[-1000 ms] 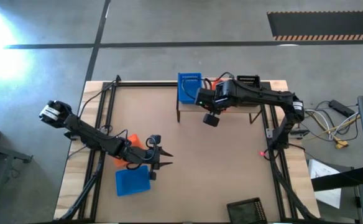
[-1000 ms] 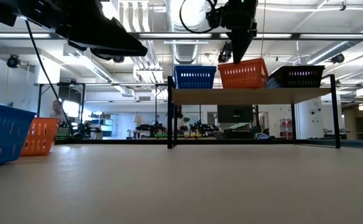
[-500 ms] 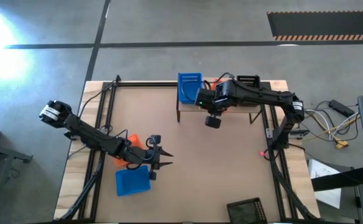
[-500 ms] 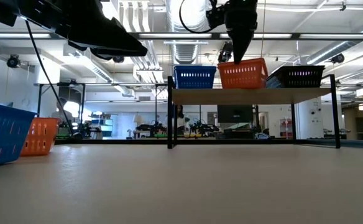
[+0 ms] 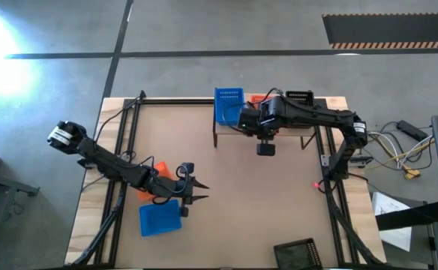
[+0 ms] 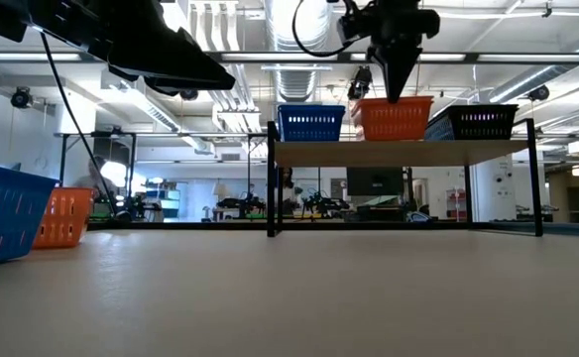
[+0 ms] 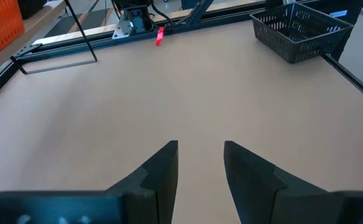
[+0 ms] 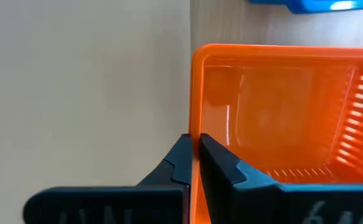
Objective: Stack baskets on shelf by color
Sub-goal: Stack the bottom orange bin on top of the other orange bin on the shelf, then stack the bottom black bin on top of the other black bin on the shelf, then stack the blue bin on top of the other blue bin on the shelf
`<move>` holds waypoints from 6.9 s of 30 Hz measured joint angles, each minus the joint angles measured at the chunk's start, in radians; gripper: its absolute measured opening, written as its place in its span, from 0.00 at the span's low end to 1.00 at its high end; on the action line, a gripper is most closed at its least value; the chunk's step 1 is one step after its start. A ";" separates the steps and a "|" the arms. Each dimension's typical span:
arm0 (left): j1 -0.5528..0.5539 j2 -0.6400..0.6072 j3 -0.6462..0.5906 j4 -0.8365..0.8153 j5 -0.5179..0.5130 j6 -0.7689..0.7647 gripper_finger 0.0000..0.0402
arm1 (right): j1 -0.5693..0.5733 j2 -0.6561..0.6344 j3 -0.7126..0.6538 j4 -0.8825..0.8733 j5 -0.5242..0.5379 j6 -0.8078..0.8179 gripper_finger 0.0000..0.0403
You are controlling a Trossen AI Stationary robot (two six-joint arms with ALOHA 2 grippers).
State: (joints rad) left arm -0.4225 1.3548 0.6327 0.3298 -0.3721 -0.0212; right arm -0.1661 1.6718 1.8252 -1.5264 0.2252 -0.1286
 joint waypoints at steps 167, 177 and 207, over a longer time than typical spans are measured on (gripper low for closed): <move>0.262 -0.001 -0.065 0.572 -0.013 0.368 0.28 | -0.024 -0.755 -0.604 0.141 0.303 -0.231 0.02; 0.234 0.000 -0.066 0.567 -0.013 0.364 0.28 | -0.024 -0.754 -0.655 0.134 0.297 -0.259 0.02; 0.168 -0.118 0.088 0.077 -0.026 0.362 0.28 | -0.011 -0.785 -0.556 0.164 0.335 0.179 0.29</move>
State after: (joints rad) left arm -0.2542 1.2368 0.7207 0.4063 -0.3977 0.3405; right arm -0.1770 0.8868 1.2690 -1.3628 0.5598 0.0504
